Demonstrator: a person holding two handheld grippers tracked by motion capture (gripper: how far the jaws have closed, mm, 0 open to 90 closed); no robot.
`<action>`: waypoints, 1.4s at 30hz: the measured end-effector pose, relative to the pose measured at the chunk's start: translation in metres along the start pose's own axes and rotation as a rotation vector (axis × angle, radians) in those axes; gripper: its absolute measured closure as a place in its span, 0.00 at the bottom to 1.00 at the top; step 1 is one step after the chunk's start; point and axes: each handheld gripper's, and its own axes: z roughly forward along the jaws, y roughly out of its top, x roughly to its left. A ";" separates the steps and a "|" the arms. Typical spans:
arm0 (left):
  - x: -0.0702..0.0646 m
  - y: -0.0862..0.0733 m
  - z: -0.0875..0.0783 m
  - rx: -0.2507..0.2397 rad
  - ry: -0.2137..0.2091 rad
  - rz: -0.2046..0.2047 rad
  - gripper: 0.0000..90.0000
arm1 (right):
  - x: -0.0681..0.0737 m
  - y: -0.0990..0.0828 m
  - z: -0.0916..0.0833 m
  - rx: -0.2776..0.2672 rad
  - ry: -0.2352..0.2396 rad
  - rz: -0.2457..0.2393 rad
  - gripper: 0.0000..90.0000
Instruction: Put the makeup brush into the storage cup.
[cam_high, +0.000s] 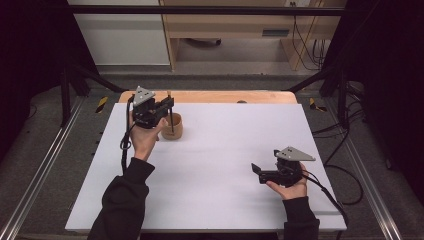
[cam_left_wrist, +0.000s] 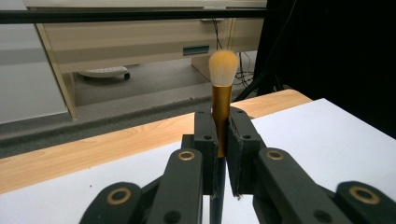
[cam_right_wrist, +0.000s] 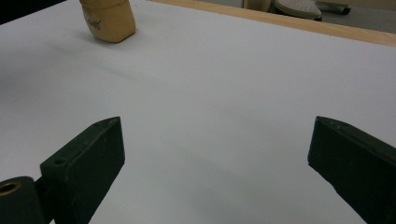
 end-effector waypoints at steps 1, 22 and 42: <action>0.000 0.001 0.001 0.003 0.003 0.005 0.93 | 0.000 0.000 0.000 -0.001 -0.001 0.000 0.05; 0.017 0.014 0.023 0.006 0.056 0.004 0.93 | -0.002 0.001 -0.002 -0.004 -0.007 0.003 0.04; 0.026 0.000 0.053 0.053 0.078 0.008 0.93 | -0.004 0.000 -0.001 0.002 -0.007 0.006 0.04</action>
